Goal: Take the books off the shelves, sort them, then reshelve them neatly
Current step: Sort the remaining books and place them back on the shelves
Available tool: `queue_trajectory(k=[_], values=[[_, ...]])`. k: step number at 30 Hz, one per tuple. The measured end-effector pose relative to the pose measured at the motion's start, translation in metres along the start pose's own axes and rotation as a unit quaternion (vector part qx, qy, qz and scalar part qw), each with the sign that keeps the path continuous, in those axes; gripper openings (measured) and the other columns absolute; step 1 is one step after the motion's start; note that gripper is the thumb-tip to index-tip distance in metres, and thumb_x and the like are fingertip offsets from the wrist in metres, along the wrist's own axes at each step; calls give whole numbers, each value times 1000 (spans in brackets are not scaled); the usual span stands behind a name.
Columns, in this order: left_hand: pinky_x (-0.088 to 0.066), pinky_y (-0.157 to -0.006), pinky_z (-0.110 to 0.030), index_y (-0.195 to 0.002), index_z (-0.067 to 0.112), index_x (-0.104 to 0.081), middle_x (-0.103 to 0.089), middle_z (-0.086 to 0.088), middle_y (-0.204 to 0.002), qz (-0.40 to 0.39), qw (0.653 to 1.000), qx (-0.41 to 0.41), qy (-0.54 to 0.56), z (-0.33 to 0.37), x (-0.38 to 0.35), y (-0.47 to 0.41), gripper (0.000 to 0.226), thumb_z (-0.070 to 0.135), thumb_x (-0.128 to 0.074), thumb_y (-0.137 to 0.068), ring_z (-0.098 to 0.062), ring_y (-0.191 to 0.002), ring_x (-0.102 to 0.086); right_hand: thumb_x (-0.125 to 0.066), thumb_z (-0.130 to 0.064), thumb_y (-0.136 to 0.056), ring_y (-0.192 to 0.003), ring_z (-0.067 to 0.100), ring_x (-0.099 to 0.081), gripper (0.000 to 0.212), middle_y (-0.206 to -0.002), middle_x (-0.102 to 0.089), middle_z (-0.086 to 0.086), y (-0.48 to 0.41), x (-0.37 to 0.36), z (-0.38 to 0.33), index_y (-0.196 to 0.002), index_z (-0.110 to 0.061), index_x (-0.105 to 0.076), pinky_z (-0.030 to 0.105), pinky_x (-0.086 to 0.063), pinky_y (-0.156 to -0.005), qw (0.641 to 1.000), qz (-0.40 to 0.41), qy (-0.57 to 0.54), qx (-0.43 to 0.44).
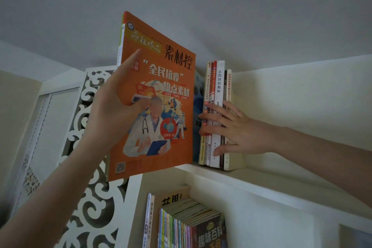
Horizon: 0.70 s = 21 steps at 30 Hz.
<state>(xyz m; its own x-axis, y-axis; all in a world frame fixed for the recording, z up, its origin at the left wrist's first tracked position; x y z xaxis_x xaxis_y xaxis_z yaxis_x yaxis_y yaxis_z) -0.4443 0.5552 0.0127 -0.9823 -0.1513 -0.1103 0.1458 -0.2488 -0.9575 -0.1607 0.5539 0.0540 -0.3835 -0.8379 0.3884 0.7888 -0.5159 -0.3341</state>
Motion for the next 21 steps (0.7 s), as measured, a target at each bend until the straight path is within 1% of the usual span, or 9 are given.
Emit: queue_trajectory(k=[2,3,7,9,11,13,15,19,21], values=[[-53,-63,-20,-142,44,-31,-52,25,-115,5,1000,-3,-4,1,4,-1,77,8,-66,-84,7,-93,-59,-25,-59,-96,-146,28,-14,55,-146,-45,7,-19,-1,-4,-132,-26,-51,46,5,-117,1000,9,-15,5],[-53,-64,-20,-142,45,-31,-52,21,-119,8,1000,-6,-9,1,6,-1,76,9,-66,-85,6,-94,-59,-24,-57,-97,-146,28,-17,56,-144,-48,7,-29,-2,-6,-130,-23,-54,45,3,-118,1000,11,-16,9],[-48,-53,-6,-139,51,-30,-51,15,-125,6,999,-6,-32,-6,11,1,77,7,-65,-86,16,-88,-57,-29,-44,-99,-138,28,-39,47,-137,-56,5,-46,-8,-11,-123,-19,-61,41,-16,-115,999,28,29,20],[-49,-56,-6,-140,49,-31,-52,15,-125,9,1000,4,-22,-14,15,1,78,6,-65,-85,16,-90,-57,-30,-39,-100,-131,28,-47,45,-129,-62,3,-50,-7,-12,-121,-19,-64,42,-26,-108,998,34,40,24],[-52,-56,-10,-141,46,-32,-52,15,-125,13,1000,11,-9,-19,18,1,78,5,-66,-84,12,-93,-58,-30,-37,-100,-122,29,-53,44,-120,-66,2,-54,-7,-14,-115,-20,-68,42,-32,-100,997,40,61,39],[-53,-59,-17,-142,45,-33,-52,13,-126,18,1000,14,-6,-22,21,1,77,5,-66,-84,6,-95,-59,-31,-36,-99,-121,30,-53,43,-119,-67,1,-54,-9,-15,-109,-21,-70,41,-31,-101,995,49,71,44],[-53,-63,-23,-142,44,-33,-53,15,-123,25,1000,12,-2,-24,24,2,77,6,-67,-84,6,-94,-59,-31,-34,-99,-122,29,-53,43,-117,-67,1,-50,-9,-15,-106,-21,-71,41,-27,-106,996,60,61,37],[-53,-57,-12,-140,45,-35,-54,24,-116,21,1000,4,4,-23,28,4,76,7,-68,-82,13,-92,-59,-31,-34,-100,-129,29,-49,42,-121,-65,2,-41,-9,-12,-111,-19,-69,43,-18,-114,997,50,59,28],[-53,-59,-10,-141,44,-34,-52,29,-114,20,1000,5,13,-22,30,4,77,7,-68,-82,14,-94,-59,-31,-35,-100,-132,28,-46,42,-124,-64,2,-39,-8,-10,-113,-20,-68,43,-16,-116,997,42,65,27]])
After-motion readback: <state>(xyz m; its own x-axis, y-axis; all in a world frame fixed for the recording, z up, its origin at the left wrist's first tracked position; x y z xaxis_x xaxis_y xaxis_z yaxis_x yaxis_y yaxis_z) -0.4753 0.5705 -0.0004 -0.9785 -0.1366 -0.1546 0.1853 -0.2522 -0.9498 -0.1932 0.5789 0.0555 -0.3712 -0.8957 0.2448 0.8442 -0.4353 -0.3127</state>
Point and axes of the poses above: each hand's wrist, its own y-axis away from the middle knuckle, its own x-axis out of the back of the hand, z = x × y, the point moved 2 cm from there along -y, towards the middle knuckle
